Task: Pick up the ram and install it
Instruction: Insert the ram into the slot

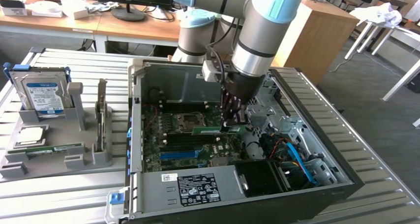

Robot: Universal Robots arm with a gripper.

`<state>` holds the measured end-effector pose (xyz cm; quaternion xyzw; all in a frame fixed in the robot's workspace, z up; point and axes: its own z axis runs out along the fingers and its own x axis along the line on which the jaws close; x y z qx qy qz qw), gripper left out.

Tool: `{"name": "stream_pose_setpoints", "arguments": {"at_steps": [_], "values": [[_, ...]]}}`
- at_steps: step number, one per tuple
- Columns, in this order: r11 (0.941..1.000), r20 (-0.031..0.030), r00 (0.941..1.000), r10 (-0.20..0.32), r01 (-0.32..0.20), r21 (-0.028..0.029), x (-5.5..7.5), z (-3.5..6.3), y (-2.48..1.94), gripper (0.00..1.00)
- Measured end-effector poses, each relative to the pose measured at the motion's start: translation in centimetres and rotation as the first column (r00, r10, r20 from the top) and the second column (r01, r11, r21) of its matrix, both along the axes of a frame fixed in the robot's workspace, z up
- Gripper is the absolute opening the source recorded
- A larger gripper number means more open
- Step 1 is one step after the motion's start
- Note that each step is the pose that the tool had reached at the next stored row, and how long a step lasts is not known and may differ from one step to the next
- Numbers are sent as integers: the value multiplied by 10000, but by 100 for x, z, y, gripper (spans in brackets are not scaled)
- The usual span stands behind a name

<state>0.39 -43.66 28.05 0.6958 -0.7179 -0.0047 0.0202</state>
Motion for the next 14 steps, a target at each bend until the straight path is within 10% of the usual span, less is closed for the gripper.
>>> {"name": "stream_pose_setpoints", "arguments": {"at_steps": [14], "values": [[10000, 0, 10000, 0, 0, 0, 0, -36, 0, 13]]}}
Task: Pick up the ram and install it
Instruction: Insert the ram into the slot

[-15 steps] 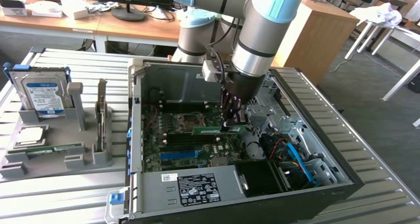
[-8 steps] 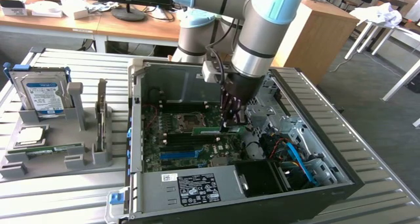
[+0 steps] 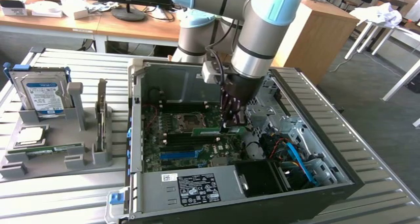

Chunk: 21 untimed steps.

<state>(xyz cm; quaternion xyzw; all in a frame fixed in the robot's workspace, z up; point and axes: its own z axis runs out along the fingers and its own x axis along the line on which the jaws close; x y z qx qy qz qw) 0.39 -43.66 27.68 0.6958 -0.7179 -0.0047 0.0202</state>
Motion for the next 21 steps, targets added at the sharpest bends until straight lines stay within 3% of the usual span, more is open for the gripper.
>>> {"name": "stream_pose_setpoints", "arguments": {"at_steps": [21], "values": [[10000, 0, 10000, 0, 0, 0, 0, -50, 0, 13]]}}
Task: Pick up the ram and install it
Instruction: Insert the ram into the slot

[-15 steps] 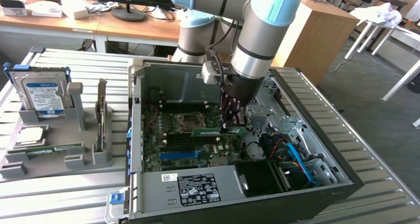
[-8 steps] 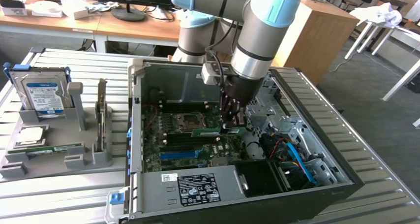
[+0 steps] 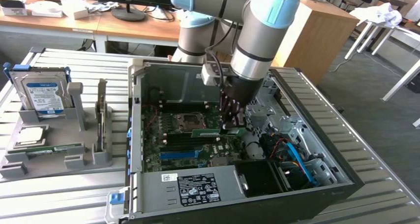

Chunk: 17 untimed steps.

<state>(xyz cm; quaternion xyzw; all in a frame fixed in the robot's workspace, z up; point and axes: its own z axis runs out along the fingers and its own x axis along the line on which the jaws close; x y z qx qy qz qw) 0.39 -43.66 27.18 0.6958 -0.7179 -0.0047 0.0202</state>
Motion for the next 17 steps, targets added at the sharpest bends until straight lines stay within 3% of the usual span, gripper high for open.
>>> {"name": "stream_pose_setpoints", "arguments": {"at_steps": [17], "values": [[10000, 0, 10000, -1, 1, 0, -10, -30, 0, 13]]}}
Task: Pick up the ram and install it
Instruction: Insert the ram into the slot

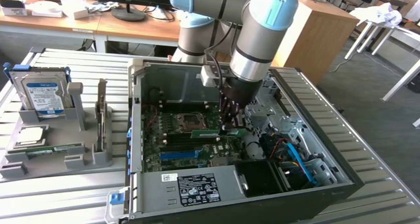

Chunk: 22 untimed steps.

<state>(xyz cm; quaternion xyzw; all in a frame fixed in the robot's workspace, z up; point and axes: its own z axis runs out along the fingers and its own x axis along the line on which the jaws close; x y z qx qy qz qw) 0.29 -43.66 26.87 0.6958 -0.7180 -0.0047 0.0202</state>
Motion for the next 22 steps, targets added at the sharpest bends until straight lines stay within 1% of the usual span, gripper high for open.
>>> {"name": "stream_pose_setpoints", "arguments": {"at_steps": [8, 20, 22], "values": [[10000, 0, 10000, -9, 9, 1, -35, -15, 0, 13], [10000, 0, 10000, -9, 9, 0, -193, -58, 4, 13], [10000, -1, 10000, -9, 9, -1, -216, -66, 11, 13]]}}
